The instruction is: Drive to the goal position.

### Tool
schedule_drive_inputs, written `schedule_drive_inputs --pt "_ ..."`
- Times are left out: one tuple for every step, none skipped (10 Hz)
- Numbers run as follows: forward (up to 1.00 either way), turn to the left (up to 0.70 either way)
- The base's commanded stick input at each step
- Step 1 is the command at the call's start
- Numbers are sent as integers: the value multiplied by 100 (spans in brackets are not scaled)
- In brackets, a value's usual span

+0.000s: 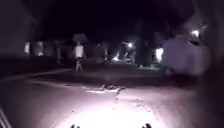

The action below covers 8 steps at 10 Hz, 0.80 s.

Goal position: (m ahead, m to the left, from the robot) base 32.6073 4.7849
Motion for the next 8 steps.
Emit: schedule_drive_inputs --pt "85 -34" --pt "85 -34" --pt "85 -34" --pt "85 -34" --pt "85 -34" --pt "85 -34" --pt "85 -34" --pt "85 -18"
